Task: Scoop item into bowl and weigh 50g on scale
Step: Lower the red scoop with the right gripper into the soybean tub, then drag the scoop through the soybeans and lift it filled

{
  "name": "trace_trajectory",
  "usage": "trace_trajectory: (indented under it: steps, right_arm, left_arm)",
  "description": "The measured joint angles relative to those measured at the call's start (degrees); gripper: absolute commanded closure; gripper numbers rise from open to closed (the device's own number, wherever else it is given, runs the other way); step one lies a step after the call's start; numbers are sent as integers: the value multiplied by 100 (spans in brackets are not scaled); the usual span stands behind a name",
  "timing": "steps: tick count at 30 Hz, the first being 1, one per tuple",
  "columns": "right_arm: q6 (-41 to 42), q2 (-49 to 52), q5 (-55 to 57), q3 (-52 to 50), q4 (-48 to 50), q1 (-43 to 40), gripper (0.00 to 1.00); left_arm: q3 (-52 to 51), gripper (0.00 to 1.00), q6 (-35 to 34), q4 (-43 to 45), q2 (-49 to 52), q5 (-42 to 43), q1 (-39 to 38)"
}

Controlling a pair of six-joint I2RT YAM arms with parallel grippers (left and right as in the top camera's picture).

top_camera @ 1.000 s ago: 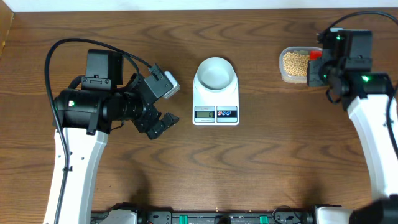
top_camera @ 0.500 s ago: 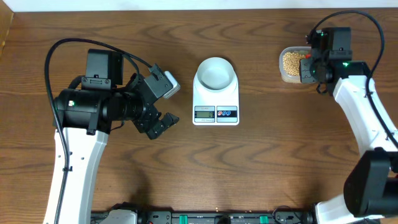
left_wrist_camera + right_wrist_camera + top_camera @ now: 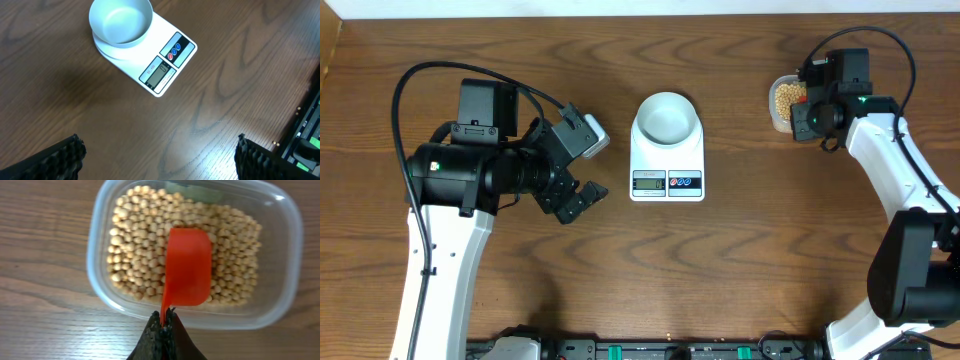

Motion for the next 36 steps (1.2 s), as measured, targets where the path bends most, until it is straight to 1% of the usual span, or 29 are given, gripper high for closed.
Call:
trace_trajectory:
  steps: [11,26,36]
  right_arm:
    - [431,76,-802,4,48,-452,99]
    - [1283,260,-2288,9,81,-1182,99]
    - [1786,267,-2800,9,11,-1386,99]
  left_arm:
    - [0,2,0,0,0,0,0]
    - [-2,2,0,-2,0,0,0]
    - [-2,2,0,0,0,0,0]
